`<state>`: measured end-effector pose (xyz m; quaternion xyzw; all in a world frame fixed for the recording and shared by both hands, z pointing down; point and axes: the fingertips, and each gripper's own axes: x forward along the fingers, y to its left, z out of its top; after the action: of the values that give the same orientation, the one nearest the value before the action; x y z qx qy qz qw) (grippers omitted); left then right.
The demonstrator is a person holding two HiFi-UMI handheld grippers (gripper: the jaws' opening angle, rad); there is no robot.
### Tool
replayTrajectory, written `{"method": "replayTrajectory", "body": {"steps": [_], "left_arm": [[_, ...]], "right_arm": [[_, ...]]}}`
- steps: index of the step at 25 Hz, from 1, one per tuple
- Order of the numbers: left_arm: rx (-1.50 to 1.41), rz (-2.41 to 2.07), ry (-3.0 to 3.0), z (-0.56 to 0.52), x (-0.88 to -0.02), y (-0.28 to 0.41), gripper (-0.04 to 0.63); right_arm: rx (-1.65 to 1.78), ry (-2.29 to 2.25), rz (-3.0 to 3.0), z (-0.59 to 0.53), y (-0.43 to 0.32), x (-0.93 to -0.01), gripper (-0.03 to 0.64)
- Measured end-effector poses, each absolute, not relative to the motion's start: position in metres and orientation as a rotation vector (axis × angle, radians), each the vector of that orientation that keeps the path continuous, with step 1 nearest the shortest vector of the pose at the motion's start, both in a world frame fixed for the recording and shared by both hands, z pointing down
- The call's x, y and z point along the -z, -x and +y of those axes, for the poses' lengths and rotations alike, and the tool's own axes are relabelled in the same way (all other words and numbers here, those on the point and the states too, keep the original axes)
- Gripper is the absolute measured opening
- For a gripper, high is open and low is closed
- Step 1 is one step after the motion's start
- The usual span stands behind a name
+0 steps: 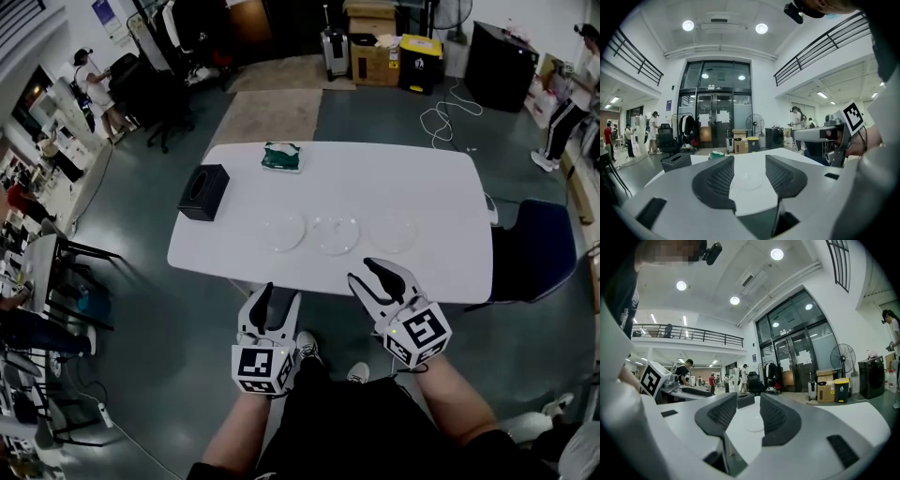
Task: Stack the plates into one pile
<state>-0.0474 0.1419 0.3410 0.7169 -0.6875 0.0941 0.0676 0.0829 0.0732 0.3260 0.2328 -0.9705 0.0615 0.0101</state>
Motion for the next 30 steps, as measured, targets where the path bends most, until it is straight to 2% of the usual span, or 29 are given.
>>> {"method": "replayTrajectory", "body": {"steps": [15,30], "left_arm": [[-0.267,-2.049,-2.147,0.11,-0.356,0.084,0.212],[-0.273,-1.982,-2.103,0.047,-0.393,0.192,0.218]], "right_arm": [[-0.236,-0.804,-2.998,0.043,-0.061,-0.337,0.17],[-0.3,-0.859,-2.889,-0.012,0.035,-0.374,0.17]]}}
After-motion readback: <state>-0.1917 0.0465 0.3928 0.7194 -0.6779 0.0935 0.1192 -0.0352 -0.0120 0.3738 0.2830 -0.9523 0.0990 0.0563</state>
